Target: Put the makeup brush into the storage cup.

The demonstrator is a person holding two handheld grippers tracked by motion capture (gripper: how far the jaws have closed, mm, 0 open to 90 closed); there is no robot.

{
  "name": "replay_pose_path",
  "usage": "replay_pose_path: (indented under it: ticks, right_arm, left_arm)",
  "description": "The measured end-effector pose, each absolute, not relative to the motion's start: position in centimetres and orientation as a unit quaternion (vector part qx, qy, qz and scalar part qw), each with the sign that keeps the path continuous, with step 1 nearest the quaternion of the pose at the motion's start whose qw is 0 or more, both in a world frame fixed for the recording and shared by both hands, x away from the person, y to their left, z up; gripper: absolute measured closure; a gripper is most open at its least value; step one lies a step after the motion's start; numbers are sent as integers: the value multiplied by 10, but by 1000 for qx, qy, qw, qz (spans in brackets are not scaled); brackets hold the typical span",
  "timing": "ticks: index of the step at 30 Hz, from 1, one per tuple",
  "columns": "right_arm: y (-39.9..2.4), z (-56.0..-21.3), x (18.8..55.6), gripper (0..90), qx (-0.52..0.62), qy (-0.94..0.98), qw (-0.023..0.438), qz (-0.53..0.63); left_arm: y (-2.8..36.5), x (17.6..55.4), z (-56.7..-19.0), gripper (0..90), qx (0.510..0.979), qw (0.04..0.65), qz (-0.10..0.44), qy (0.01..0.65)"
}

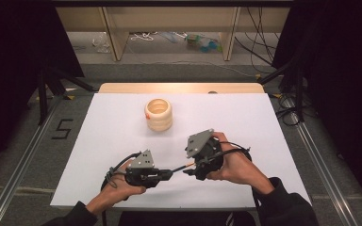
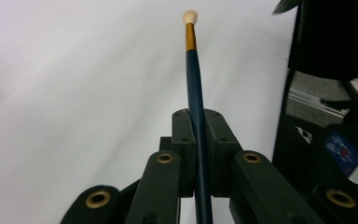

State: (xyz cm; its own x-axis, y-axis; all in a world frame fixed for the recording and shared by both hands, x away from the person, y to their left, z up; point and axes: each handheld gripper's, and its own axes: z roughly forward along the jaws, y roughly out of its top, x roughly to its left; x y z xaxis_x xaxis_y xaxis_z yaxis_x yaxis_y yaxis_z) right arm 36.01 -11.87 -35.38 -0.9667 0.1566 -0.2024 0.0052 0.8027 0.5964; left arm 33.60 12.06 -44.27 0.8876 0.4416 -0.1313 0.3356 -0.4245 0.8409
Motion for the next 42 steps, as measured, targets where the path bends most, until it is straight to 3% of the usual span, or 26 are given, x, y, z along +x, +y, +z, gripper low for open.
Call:
replay_pose_path:
  ticks: [6,14,42]
  right_arm:
    - [-142,-352,361,272,159,888,146,407]
    - [-158,-361,365,199,252,849,125,448]
    - [-153,-394,366,182,316,765,28,560]
  left_arm:
    - [127,339,-439,838,821,504,87,255]
    - [133,339,-435,838,792,529,119,281]
    - [132,330,-429,838,747,575,155,295]
